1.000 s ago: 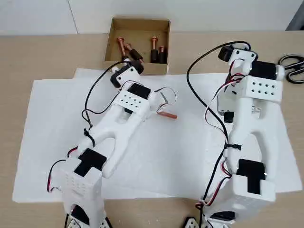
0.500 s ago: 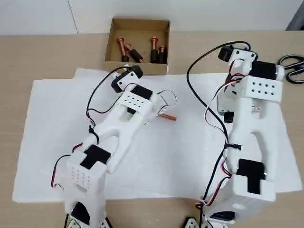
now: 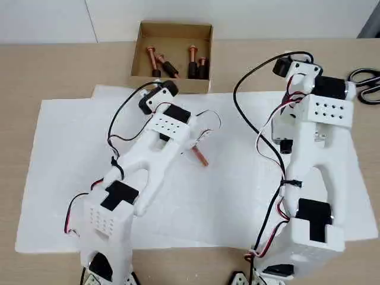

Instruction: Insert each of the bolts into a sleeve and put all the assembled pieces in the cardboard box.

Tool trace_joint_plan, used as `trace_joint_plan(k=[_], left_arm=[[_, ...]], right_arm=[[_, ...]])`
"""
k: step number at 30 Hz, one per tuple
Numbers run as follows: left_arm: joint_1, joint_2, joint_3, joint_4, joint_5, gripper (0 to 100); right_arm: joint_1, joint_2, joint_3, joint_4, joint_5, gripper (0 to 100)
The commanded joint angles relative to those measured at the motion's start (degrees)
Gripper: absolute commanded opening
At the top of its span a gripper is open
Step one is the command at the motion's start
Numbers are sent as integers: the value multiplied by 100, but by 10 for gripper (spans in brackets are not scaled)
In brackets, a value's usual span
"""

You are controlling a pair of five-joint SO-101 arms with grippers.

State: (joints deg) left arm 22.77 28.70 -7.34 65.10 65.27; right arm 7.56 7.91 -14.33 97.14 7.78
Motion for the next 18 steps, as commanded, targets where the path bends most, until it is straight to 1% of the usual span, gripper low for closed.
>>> trace_joint_plan(k=[1,2,6,8,10,13,16,18], left_arm=[[35,-290,-734,668,-879,6],[9,-352,-936,914,-1354,6],[-334,-484,-1745,1978,-3622,6],[-571,-466,-2035,2453,-4431,6],[-853,-448,-2035,2646,-4853,6],[-1310,-448,-1604,2259,-5433,6],[-1512,-448,-1130,1952,-5591,6],[-1600,-448,-848,1873,-5908,7]], right_arm=[[31,-40,-299,-13,-18,4],[22,-40,-299,-13,-18,4],[4,-40,-299,-13,-18,4],[4,-40,-299,-13,-18,4],[4,-40,-299,-13,-18,4],[-4,-40,-299,-13,-18,4],[-4,-40,-299,4,-18,4],[-4,-40,-299,22,-18,4]])
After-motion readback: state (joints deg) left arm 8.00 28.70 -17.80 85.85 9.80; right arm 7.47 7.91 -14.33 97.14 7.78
